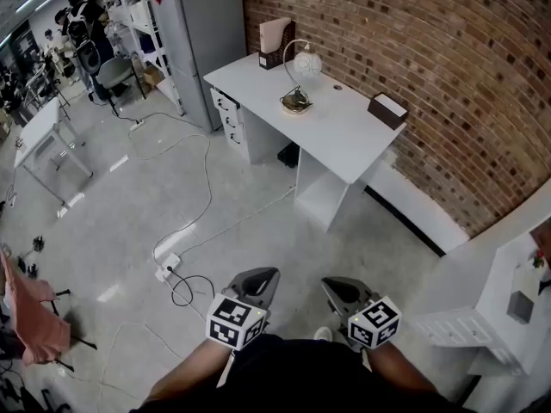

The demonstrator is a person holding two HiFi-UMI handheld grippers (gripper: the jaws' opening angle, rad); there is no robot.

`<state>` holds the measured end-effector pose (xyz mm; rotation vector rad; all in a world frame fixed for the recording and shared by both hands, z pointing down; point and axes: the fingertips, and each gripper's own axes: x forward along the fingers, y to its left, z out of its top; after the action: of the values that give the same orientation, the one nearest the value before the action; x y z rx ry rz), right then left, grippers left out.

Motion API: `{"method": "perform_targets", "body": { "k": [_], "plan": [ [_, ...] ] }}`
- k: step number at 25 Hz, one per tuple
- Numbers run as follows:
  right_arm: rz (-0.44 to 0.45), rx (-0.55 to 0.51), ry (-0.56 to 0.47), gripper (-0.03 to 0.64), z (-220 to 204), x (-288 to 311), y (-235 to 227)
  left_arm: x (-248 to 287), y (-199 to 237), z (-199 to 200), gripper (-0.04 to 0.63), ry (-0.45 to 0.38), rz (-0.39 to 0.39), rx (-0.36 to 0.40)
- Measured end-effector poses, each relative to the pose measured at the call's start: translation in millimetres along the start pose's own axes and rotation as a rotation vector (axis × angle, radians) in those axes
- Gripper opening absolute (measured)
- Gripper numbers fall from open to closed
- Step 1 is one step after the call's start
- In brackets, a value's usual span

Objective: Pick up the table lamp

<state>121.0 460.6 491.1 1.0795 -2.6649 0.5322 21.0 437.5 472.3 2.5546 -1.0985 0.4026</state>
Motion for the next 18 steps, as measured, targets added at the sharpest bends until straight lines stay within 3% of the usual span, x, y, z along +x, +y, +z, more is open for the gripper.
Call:
{"method": "perform_targets", "body": {
  "k": [9, 18],
  "plan": [
    [0.047, 0.032, -0.018, 0.005, 5.8, 10.8, 9.1, -3.9, 7.4, -4.3, 0.002, 0.004, 0.0, -0.021],
    [0.044, -0.022, 0.013, 0.005, 3.8, 23.6, 20.7, -9.2, 15.7, -3.8, 0.002, -0.005, -0.005, -0.024]
  ]
}}
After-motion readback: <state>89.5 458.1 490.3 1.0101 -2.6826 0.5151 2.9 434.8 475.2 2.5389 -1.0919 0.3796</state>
